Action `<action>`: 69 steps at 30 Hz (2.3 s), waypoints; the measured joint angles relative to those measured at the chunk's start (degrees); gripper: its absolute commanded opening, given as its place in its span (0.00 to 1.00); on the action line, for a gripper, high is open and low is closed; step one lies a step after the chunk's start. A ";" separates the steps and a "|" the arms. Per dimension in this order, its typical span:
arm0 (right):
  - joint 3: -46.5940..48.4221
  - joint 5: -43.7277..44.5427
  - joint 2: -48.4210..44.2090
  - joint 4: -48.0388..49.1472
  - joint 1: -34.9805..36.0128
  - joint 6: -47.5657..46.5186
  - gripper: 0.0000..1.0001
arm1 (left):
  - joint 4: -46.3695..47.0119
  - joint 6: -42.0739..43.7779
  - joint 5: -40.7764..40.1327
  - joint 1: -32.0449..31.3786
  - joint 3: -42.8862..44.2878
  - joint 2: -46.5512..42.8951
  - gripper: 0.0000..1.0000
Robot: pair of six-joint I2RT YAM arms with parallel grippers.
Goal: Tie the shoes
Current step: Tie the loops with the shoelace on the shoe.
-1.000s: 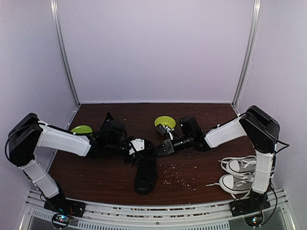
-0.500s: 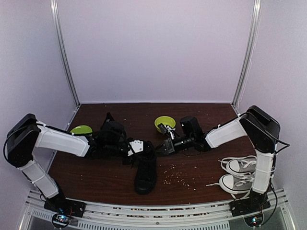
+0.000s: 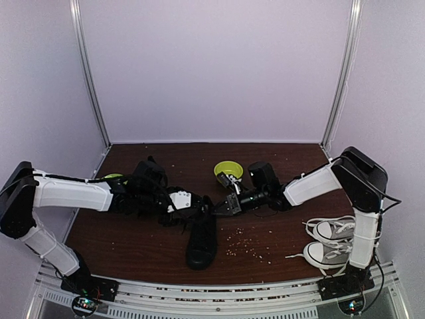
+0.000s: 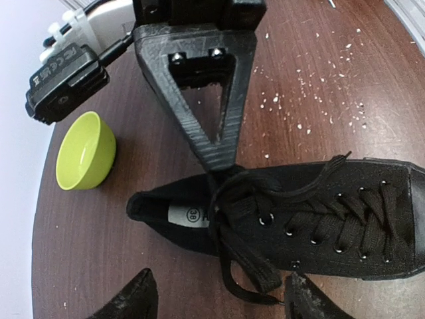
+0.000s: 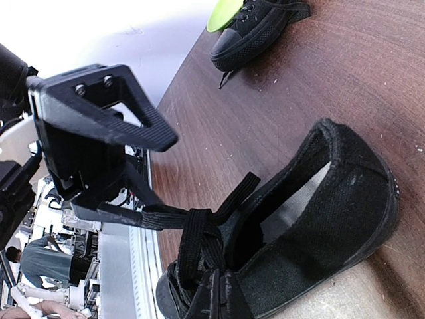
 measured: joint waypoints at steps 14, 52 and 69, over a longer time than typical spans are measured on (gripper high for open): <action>0.13 -0.02 0.00 -0.94 0.02 -0.66 0.00 | -2.21 -0.81 1.81 0.13 2.29 2.73 0.00; -9.88 9.09 -9.60 -11.13 -1.09 -5.60 0.00 | -8.50 -15.34 0.81 0.42 0.13 4.24 0.00; -11.30 10.71 -7.02 -8.61 -2.14 -5.42 0.00 | -10.32 -23.67 0.07 4.00 3.80 9.25 0.00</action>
